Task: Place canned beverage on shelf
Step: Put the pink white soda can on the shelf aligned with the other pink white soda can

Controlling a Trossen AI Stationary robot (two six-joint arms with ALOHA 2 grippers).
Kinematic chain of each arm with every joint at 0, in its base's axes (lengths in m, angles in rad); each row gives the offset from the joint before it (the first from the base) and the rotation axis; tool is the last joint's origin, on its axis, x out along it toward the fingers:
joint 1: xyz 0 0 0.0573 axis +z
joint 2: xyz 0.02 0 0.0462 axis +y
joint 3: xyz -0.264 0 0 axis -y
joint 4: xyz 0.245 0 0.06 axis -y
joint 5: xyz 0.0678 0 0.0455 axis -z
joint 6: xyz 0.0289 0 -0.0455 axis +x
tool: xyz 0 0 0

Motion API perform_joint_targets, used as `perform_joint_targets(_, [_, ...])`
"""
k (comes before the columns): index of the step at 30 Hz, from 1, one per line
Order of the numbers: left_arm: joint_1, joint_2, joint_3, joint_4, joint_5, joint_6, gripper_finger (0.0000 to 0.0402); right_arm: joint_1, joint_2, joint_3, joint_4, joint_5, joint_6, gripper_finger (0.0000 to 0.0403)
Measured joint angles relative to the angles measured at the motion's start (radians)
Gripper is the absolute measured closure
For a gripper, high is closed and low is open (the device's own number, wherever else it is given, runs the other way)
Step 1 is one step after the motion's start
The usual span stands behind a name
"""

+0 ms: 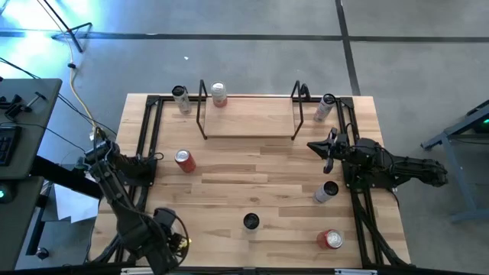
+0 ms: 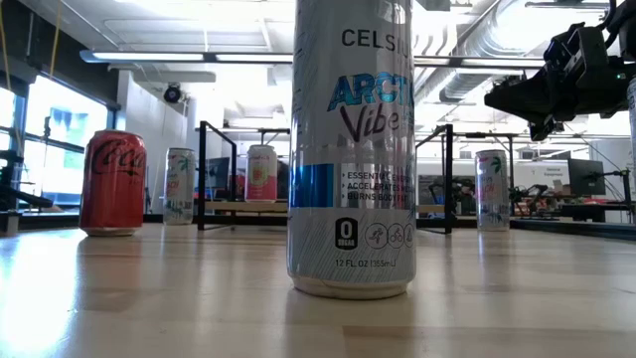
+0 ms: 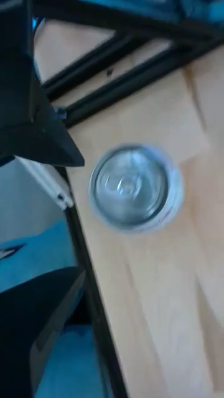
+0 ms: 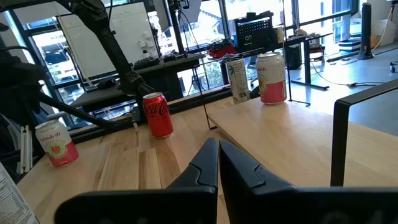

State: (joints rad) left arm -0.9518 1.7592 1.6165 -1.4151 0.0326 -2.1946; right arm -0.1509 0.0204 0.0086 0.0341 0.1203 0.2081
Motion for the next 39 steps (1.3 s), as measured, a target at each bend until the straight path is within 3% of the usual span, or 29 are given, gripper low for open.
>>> perform_joint_targets(10, [-0.036, 0.000, 0.000, -0.058, -0.097, -0.132, 0.0121, 0.000, 0.000, 0.000, 0.000, 0.000, 0.000, 0.0402])
perform_joint_targets(23, [-0.044, -0.005, -0.102, -0.005, -0.071, -0.149, 0.0121, 0.000, 0.000, 0.000, 0.000, 0.000, 0.000, 0.0402])
perform_joint_targets(39, [-0.029, -0.005, -0.106, 0.028, -0.090, -0.151, 0.0121, 0.000, 0.000, 0.000, 0.000, 0.000, 0.000, 0.0402])
